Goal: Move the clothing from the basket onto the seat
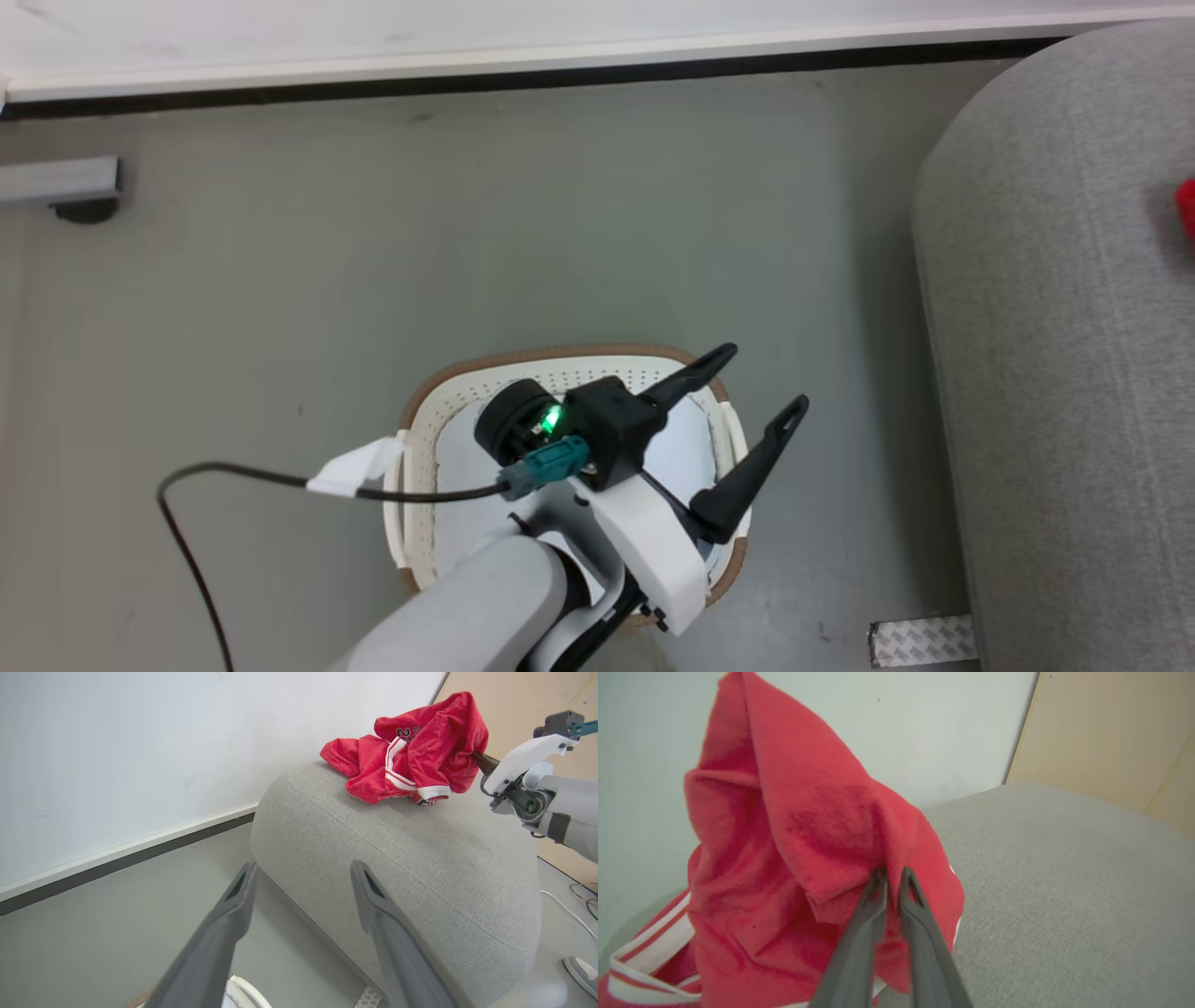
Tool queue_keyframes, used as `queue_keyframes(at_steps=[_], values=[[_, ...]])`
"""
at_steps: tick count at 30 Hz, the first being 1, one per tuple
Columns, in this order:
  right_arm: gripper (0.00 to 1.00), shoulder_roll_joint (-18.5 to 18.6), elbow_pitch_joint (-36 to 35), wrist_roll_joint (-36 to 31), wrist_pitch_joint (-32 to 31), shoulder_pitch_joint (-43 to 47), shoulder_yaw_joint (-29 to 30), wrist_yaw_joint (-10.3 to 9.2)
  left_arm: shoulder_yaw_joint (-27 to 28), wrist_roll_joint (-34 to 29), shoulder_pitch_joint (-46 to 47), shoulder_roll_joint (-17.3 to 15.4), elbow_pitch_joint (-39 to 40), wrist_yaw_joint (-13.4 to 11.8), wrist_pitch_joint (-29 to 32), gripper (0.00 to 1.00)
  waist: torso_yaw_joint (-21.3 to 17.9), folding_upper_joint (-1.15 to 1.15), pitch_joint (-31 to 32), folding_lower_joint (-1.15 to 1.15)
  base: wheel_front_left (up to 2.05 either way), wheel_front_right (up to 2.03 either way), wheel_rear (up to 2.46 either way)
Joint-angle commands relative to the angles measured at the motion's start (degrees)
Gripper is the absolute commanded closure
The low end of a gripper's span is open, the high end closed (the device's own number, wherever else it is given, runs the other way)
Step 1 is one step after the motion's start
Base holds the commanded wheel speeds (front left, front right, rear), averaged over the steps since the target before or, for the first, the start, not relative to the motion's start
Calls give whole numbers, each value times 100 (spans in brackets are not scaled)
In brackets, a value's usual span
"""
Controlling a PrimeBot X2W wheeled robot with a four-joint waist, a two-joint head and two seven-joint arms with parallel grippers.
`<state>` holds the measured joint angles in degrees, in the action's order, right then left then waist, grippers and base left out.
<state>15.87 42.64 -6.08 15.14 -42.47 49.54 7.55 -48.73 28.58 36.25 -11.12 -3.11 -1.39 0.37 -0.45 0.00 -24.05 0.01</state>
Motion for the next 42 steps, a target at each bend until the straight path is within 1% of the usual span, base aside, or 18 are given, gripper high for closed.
queue_keyframes(at_steps=[1, 4, 8, 10, 16, 21, 25, 28, 30, 33, 35, 38, 42], values=[[0, 12, -122, -2, -1, 86, -18, -13, 25, 18, -68, -30, 12, -28, -46, 0, -51, 0, 55, -1, 0, 0, 0], [0, -280, -431, 157, -3, 387, -302, -13, 125, 97, -143, -35, -28, -93, -169, 0, -132, 0, 228, -1, 0, 0, 0], [0, -530, -988, 505, -2, 948, -803, -13, 305, 243, -316, -39, -129, -203, -413, 0, -199, 0, 535, -1, 0, 0, 0], [0, -618, -1273, 656, -3, 1258, -1100, -13, 402, 333, -452, -66, -202, -267, -537, 0, -222, 0, 712, -1, 0, 0, 0], [0, -866, -2154, 1104, -3, 2048, -1717, -13, 734, 504, -879, -217, -548, -444, -1020, 0, -218, 0, 1206, -1, 0, 0, 0], [0, -1107, -2747, 1214, -3, 2654, -2361, -13, 1044, 645, -1294, -410, -918, -581, -1344, 0, -242, 0, 1550, -1, 0, 0, 0], [0, -1204, -3088, 1177, -3, 3105, -2927, -13, 1359, 627, -1714, -523, -1133, -771, -1510, 0, -255, 0, 1811, -1, 0, 0, 0], [0, -1253, -3277, 1105, -3, 3462, -3281, -13, 1678, 608, -2065, -515, -1238, -866, -1559, 0, -214, 0, 2019, -1, 0, 0, 0], [0, -1273, -3358, 1069, -3, 3665, -3479, -13, 1972, 459, -2288, -468, -1186, -907, -1556, 0, -161, 0, 2158, -1, 0, 0, 0], [0, -1288, -3494, 989, -3, 3946, -3771, -13, 2447, 194, -2733, -340, -1091, -865, -1549, 0, -82, 0, 2310, -1, 0, 0, 0], [0, -1296, -3555, 955, -3, 4111, -3959, -13, 2741, 63, -2968, -250, -1065, -790, -1549, 0, -28, 0, 2367, -1, 0, 0, 0], [0, -1290, -3580, 1080, -3, 4306, -4184, -13, 3067, -188, -3280, -85, -1132, -621, -1550, 0, 55, 0, 2441, -1, 0, 0, 0], [0, -1290, -3535, 1233, -2, 4451, -4402, -13, 3432, -458, -3538, 94, -1232, -309, -1552, 0, 125, 0, 2528, -1, 0, 0, 0]])
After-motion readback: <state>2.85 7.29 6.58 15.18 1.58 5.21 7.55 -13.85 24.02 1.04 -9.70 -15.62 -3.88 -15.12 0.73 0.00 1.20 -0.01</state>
